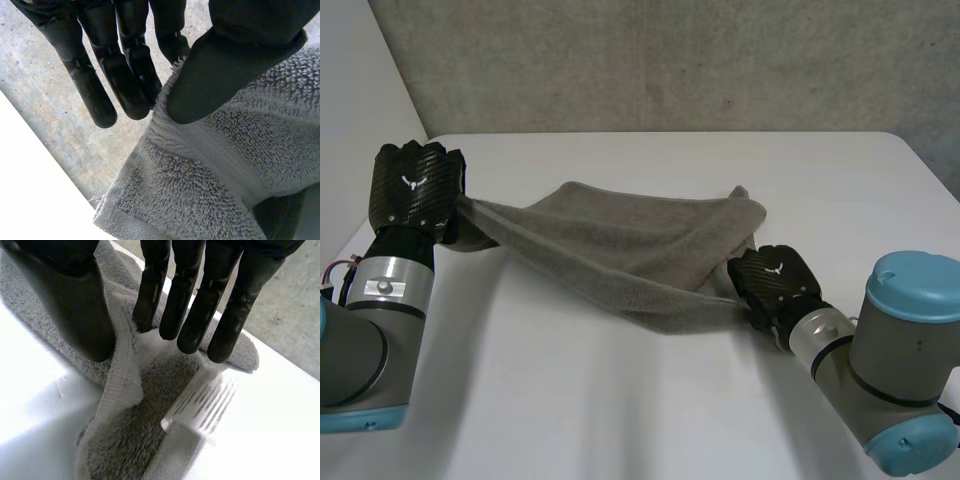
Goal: Fold the towel.
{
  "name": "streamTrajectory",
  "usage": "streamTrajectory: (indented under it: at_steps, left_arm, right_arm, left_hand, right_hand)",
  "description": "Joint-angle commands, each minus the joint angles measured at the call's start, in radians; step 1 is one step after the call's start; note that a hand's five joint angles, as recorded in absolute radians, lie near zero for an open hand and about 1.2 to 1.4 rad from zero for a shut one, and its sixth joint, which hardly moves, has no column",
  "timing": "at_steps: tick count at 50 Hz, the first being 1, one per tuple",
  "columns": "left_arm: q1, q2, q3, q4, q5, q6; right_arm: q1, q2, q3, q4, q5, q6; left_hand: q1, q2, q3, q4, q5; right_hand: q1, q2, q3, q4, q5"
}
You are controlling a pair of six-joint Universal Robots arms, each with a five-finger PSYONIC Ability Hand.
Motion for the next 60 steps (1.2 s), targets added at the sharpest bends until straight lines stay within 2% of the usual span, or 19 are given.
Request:
streamTrajectory:
  at_steps: [1, 24, 25, 26, 27, 28, 32, 34, 35, 37, 39, 40, 42, 45, 47, 48, 53, 56, 60]
  left_arm:
    - [0.0, 0.0, -0.002, 0.0, 0.0, 0.0]
    - [0.003, 0.0, -0.001, 0.0, 0.0, 0.001]
    - [0.003, 0.0, 0.001, 0.0, 0.0, 0.001]
    - [0.003, 0.0, 0.001, 0.0, 0.0, 0.001]
    - [0.004, 0.0, 0.001, 0.0, 0.0, 0.001]
    - [0.004, 0.0, -0.001, 0.0, 0.0, 0.003]
    - [0.003, 0.017, -0.002, -0.002, 0.0, 0.011]
    - [0.004, 0.088, -0.002, -0.011, 0.0, 0.012]
    - [0.004, 0.089, -0.002, -0.011, 0.0, 0.012]
    - [0.004, 0.206, 0.002, -0.053, -0.002, 0.003]
    - [0.004, 0.269, 0.01, -0.086, -0.002, 0.001]
    - [0.004, 0.27, 0.01, -0.086, -0.002, 0.001]
    - [0.003, 0.375, 0.036, -0.156, -0.002, 0.0]
    - [0.001, 0.438, 0.083, -0.25, 0.0, 0.001]
    - [0.0, 0.452, 0.108, -0.314, 0.002, 0.005]
    - [-0.002, 0.454, 0.131, -0.378, 0.005, 0.006]
    - [-0.005, 0.423, 0.178, -0.523, 0.012, 0.014]
    - [0.003, 0.345, 0.191, -0.561, 0.012, 0.02]
    - [-0.003, 0.243, 0.201, -0.568, 0.012, 0.04]
  right_arm:
    - [0.001, 0.039, -0.002, 0.0, -0.001, 0.001]
    - [-0.021, 0.039, -0.011, 0.022, 0.035, -0.013]
    - [-0.021, 0.036, -0.012, 0.025, 0.035, -0.013]
    - [-0.022, 0.031, -0.014, 0.026, 0.035, -0.016]
    - [-0.022, 0.031, -0.014, 0.026, 0.035, -0.016]
    - [-0.028, 0.026, -0.02, 0.031, 0.035, -0.022]
    - [-0.058, -0.027, -0.032, 0.046, 0.035, -0.068]
    - [-0.103, -0.145, -0.035, 0.074, 0.032, -0.142]
    - [-0.104, -0.145, -0.035, 0.074, 0.032, -0.142]
    - [-0.124, -0.208, -0.04, 0.082, 0.025, -0.176]
    - [-0.131, -0.343, -0.075, 0.145, 0.022, -0.246]
    - [-0.131, -0.343, -0.075, 0.146, 0.022, -0.246]
    - [-0.136, -0.455, -0.136, 0.288, 0.005, -0.355]
    - [-0.137, -0.497, -0.174, 0.371, -0.015, -0.418]
    - [-0.166, -0.527, -0.254, 0.532, -0.059, -0.537]
    - [-0.167, -0.527, -0.255, 0.532, -0.06, -0.538]
    - [-0.24, -0.515, -0.4, 0.811, -0.086, -0.653]
    - [-0.243, -0.491, -0.422, 0.864, -0.092, -0.662]
    - [-0.234, -0.339, -0.462, 0.948, -0.083, -0.711]
  left_hand:
    - [0.197, 0.178, 0.178, 0.178, 0.189]
    - [0.197, 0.178, 0.178, 0.178, 0.189]
    - [0.197, 0.178, 0.178, 0.178, 0.189]
    - [0.197, 0.178, 0.178, 0.178, 0.189]
    - [0.197, 0.178, 0.178, 0.178, 0.189]
    - [0.197, 0.178, 0.178, 0.178, 0.189]
    - [0.197, 0.178, 0.178, 0.178, 0.189]
    - [0.197, 0.178, 0.178, 0.178, 0.189]
    - [0.197, 0.178, 0.178, 0.178, 0.189]
    - [0.197, 0.178, 0.178, 0.178, 0.189]
    - [0.197, 0.178, 0.178, 0.178, 0.189]
    - [0.197, 0.178, 0.178, 0.178, 0.189]
    - [0.197, 0.178, 0.178, 0.178, 0.189]
    - [0.197, 0.178, 0.178, 0.178, 0.189]
    - [0.197, 0.178, 0.178, 0.178, 0.189]
    - [0.197, 0.178, 0.178, 0.178, 0.189]
    - [0.197, 0.178, 0.178, 0.178, 0.189]
    - [0.197, 0.178, 0.178, 0.178, 0.189]
    - [0.197, 0.178, 0.178, 0.178, 0.189]
  right_hand:
    - [-0.016, -0.032, -0.023, -0.028, -0.018]
    - [0.013, -0.002, 0.006, 0.001, 0.011]
    - [0.118, 0.102, 0.111, 0.106, 0.116]
    - [0.369, 0.353, 0.362, 0.357, 0.367]
    - [0.371, 0.356, 0.364, 0.359, 0.369]
    - [0.489, 0.474, 0.482, 0.477, 0.488]
    - [0.49, 0.475, 0.484, 0.478, 0.489]
    - [0.49, 0.475, 0.484, 0.478, 0.489]
    - [0.49, 0.475, 0.484, 0.478, 0.489]
    - [0.49, 0.475, 0.484, 0.478, 0.489]
    - [0.49, 0.475, 0.484, 0.478, 0.489]
    - [0.49, 0.475, 0.484, 0.478, 0.489]
    - [0.49, 0.475, 0.484, 0.478, 0.489]
    - [0.49, 0.475, 0.484, 0.478, 0.489]
    - [0.49, 0.475, 0.484, 0.478, 0.489]
    - [0.49, 0.475, 0.484, 0.478, 0.489]
    - [0.49, 0.475, 0.484, 0.478, 0.489]
    - [0.49, 0.475, 0.484, 0.478, 0.489]
    - [0.49, 0.475, 0.484, 0.478, 0.489]
